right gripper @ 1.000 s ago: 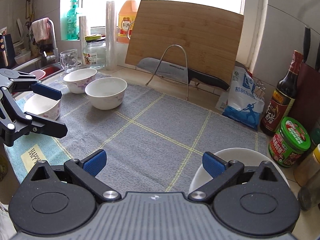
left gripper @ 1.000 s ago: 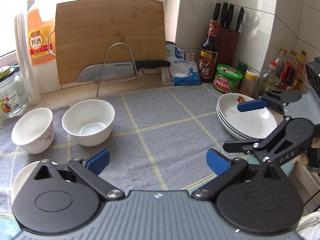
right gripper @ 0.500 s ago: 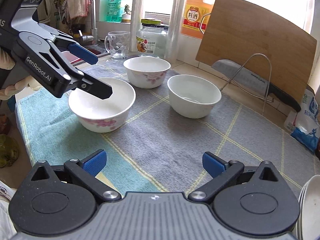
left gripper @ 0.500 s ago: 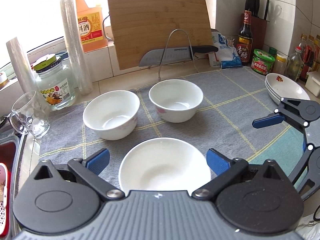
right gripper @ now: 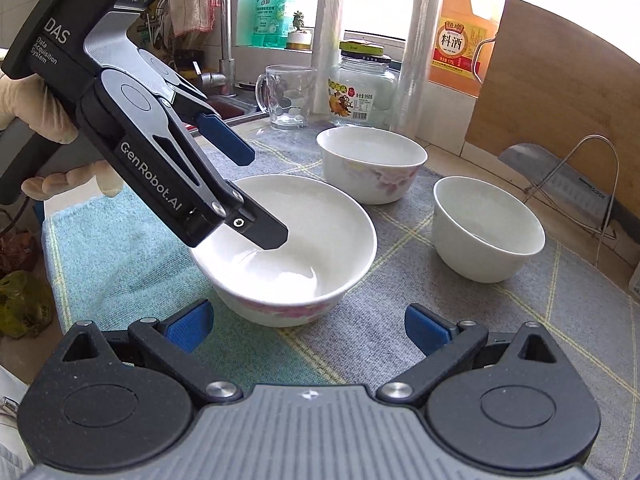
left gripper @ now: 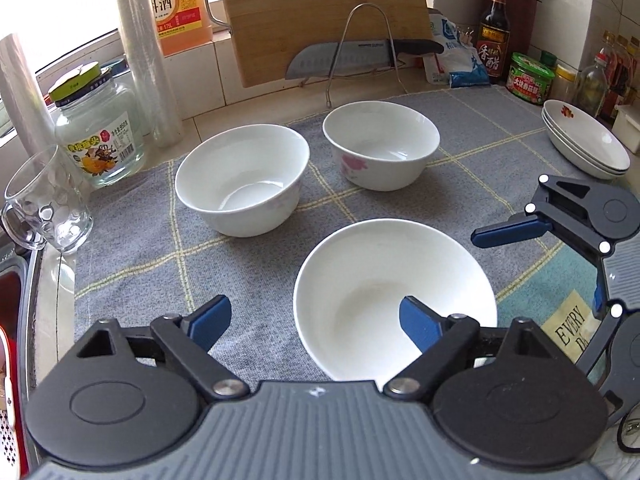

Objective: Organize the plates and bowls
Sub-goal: 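Lift the white bowl with both tools and carry it across the towel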

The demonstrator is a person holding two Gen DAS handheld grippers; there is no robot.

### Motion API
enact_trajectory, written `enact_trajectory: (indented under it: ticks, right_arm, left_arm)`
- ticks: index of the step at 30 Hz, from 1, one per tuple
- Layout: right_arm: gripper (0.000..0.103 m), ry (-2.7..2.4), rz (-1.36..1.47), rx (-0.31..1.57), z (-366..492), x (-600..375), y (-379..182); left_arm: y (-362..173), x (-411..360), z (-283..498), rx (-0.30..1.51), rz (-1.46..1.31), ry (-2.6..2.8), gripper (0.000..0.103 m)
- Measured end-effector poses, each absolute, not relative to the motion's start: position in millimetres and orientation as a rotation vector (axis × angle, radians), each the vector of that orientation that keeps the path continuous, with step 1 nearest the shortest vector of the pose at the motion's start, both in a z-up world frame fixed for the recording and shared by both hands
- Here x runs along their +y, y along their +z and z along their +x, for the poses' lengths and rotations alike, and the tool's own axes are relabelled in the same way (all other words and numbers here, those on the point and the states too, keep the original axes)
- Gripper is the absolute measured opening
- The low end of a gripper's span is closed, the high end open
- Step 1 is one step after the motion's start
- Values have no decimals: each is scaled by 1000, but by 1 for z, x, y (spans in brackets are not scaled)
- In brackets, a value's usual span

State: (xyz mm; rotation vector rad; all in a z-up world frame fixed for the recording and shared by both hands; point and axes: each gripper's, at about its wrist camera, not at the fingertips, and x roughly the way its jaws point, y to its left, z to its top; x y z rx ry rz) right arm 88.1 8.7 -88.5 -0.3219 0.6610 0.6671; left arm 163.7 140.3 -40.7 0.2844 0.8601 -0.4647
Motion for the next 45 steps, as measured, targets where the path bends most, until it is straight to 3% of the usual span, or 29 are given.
enact_trajectory:
  ticks: [5, 11, 15, 22, 45]
  right_arm:
    - [100, 686, -325, 667, 92, 13, -92]
    - [89, 718, -343, 668, 92, 18, -91]
    - [84, 729, -349, 664, 92, 18, -90]
    - [82, 735, -353, 661, 91, 20, -88]
    - [82, 577, -322, 702, 72, -37, -68]
  left_arm:
    - [-44, 139, 168, 880, 277, -491, 82]
    - [-46, 137, 172, 906, 267, -512, 70]
    - [-47, 136, 172, 916, 262, -529, 68]
    - [-48, 132, 174, 933, 251, -566, 54]
    - [-40, 66, 174, 888, 286, -737, 55]
